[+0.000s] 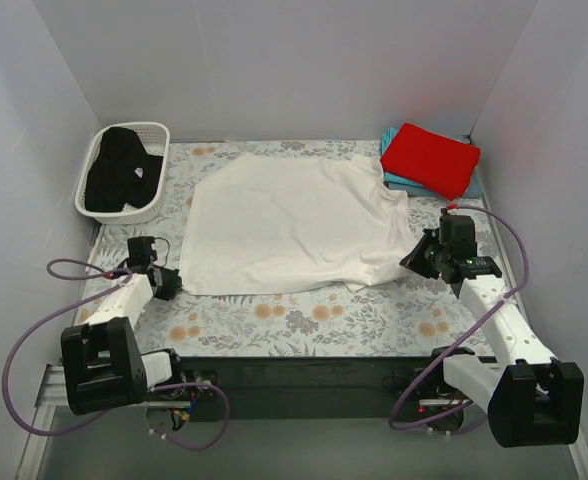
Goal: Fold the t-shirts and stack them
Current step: Flatten the tshirt out
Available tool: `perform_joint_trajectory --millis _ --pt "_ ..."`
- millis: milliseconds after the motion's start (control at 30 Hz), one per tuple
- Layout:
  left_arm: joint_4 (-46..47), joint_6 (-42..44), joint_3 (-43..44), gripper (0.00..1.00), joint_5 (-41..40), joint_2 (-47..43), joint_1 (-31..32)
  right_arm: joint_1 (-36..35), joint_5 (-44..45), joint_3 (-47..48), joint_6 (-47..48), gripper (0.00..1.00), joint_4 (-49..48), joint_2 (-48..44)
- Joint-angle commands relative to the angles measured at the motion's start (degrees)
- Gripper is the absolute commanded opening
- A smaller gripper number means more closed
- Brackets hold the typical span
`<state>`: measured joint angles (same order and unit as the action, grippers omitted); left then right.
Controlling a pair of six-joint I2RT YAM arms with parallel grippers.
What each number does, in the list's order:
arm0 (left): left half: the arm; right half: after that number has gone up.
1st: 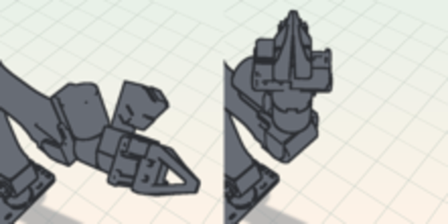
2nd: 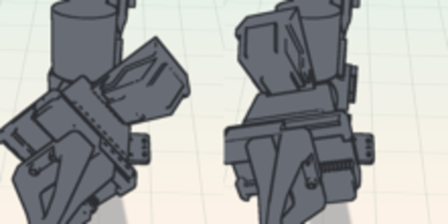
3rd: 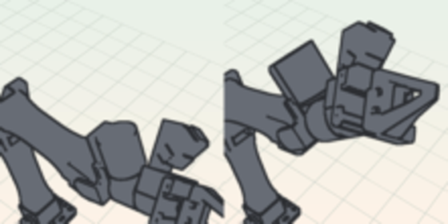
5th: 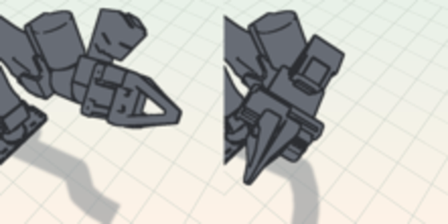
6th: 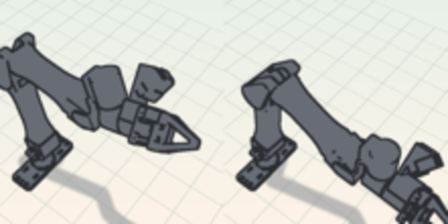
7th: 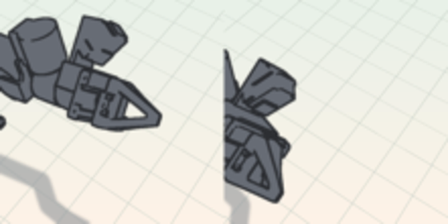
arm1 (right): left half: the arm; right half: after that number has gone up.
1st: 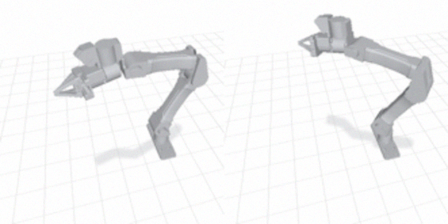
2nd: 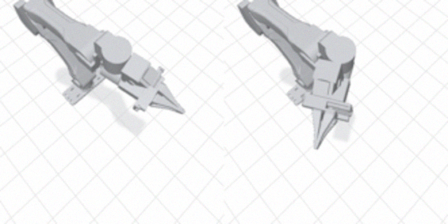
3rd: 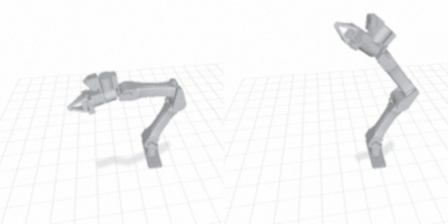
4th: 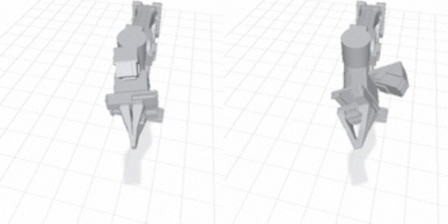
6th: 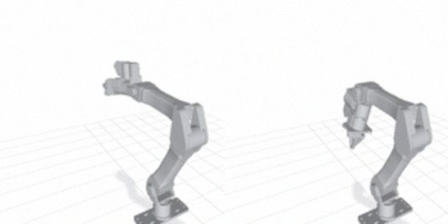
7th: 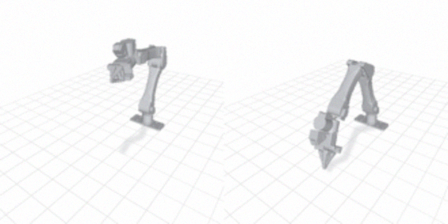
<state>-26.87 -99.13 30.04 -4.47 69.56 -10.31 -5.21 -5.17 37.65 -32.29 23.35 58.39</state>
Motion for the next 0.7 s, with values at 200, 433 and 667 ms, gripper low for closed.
perform_joint_trajectory --millis 200,433,667 --pt "-5.3 4.7 10.4 0.0 0.4 -4.4 0.3 0.2 -2.8 7.4 1.8 0.01 0.7 -1.5" --pt "-15.0 4.8 33.1 0.0 0.2 -8.6 -0.9 0.3 -4.8 25.7 2.8 0.01 6.5 -3.5" --pt "-21.6 4.7 63.6 0.0 -0.8 -8.7 -1.0 0.4 -3.1 47.3 5.8 0.01 11.2 -5.7"
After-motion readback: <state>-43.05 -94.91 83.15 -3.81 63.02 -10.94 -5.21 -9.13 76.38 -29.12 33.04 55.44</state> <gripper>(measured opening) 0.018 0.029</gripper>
